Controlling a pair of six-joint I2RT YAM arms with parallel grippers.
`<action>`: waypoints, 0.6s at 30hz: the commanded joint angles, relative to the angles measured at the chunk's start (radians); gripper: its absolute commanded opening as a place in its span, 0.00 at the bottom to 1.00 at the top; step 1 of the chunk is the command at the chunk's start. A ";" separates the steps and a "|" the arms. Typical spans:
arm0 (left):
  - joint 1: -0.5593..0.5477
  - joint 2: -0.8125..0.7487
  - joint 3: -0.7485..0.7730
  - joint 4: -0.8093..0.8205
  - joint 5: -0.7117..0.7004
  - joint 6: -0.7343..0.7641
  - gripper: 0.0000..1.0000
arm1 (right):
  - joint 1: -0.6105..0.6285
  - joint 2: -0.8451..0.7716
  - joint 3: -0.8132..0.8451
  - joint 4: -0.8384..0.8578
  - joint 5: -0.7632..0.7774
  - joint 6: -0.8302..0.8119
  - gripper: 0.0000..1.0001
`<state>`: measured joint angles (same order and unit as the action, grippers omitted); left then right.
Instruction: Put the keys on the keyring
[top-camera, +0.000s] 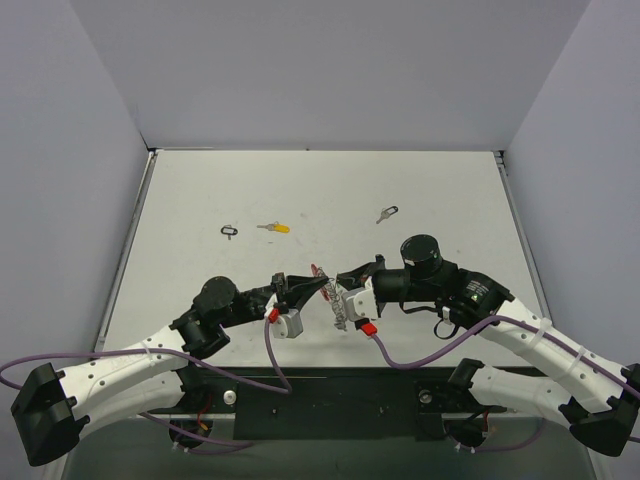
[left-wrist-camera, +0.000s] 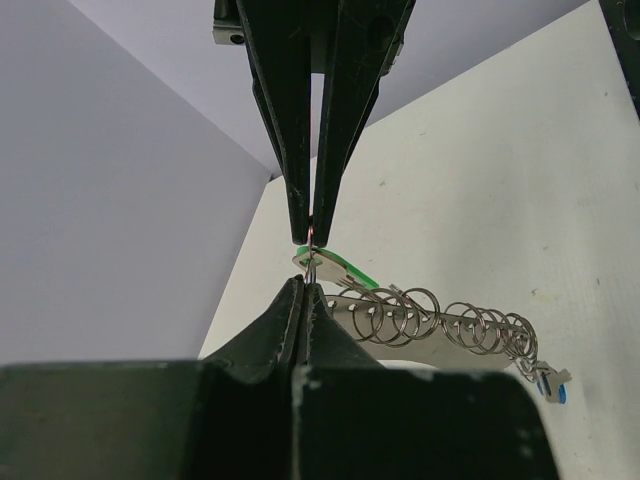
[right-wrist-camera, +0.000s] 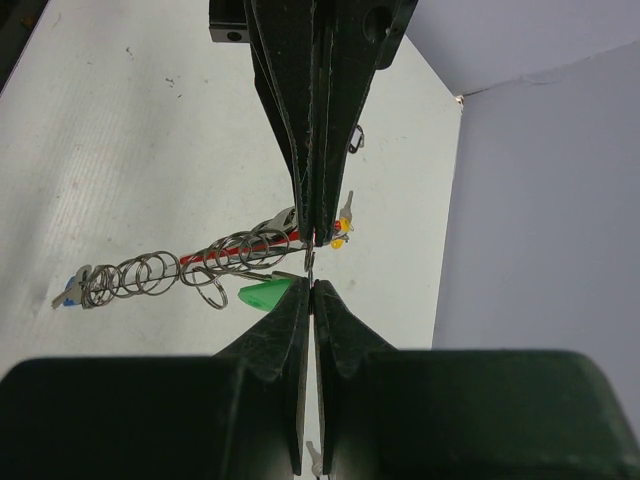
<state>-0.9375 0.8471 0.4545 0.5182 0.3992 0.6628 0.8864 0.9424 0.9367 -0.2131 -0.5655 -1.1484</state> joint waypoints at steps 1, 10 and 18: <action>-0.007 -0.019 0.035 0.057 0.017 -0.012 0.00 | 0.009 0.009 0.024 0.050 -0.059 0.026 0.00; -0.007 -0.019 0.038 0.057 0.012 -0.031 0.00 | 0.008 0.009 0.022 0.076 -0.074 0.053 0.00; -0.007 -0.022 0.038 0.068 0.001 -0.049 0.00 | 0.013 0.012 0.020 0.080 -0.079 0.064 0.00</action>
<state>-0.9375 0.8459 0.4545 0.5182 0.3901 0.6338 0.8864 0.9428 0.9367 -0.1825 -0.5926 -1.1000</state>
